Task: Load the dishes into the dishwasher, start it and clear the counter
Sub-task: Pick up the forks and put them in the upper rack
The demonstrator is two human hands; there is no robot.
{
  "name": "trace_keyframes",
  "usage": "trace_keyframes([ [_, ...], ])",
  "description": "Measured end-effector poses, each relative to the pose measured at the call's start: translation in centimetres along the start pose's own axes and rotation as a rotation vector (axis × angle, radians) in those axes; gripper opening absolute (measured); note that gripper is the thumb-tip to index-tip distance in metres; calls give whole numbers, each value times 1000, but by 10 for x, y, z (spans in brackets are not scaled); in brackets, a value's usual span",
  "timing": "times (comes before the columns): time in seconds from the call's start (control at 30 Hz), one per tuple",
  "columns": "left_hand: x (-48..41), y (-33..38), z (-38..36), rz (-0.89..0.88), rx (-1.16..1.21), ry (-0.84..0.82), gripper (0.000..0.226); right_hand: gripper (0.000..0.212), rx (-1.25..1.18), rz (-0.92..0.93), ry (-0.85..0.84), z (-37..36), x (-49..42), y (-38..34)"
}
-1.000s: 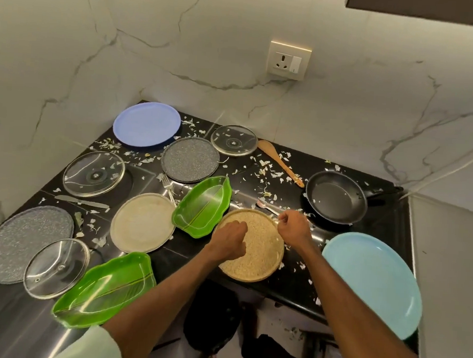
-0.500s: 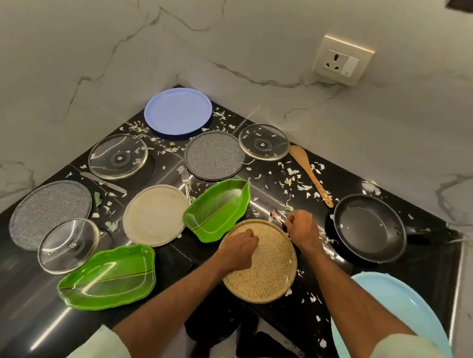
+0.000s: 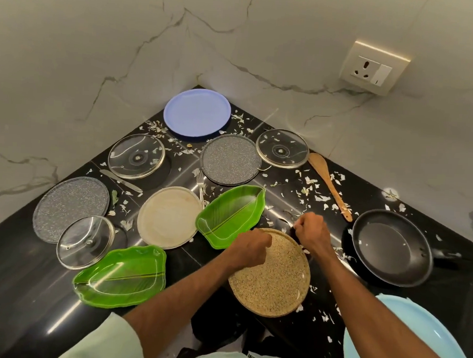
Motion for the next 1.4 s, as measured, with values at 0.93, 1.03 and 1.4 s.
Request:
trace_keyframes([
  [0.93,0,-228,88,957,503,301,42,10,-365,110,53,-19,51,-105],
  [1.03,10,-235,100,987,598,501,23,10,-413,90,69,-13,54,-103],
  [1.4,52,-152,118,414,719,667,9,5,-574,1,175,6,87,-95],
])
Point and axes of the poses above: each hand's wrist, its own x-axis away from the middle knuckle, its own z-axis out of the back of the hand, y = z × x, the point moved 7 cm from there along -x, towards the middle knuckle, and after that the axes turned 5 degrees about -x, right-handed, at the moved point
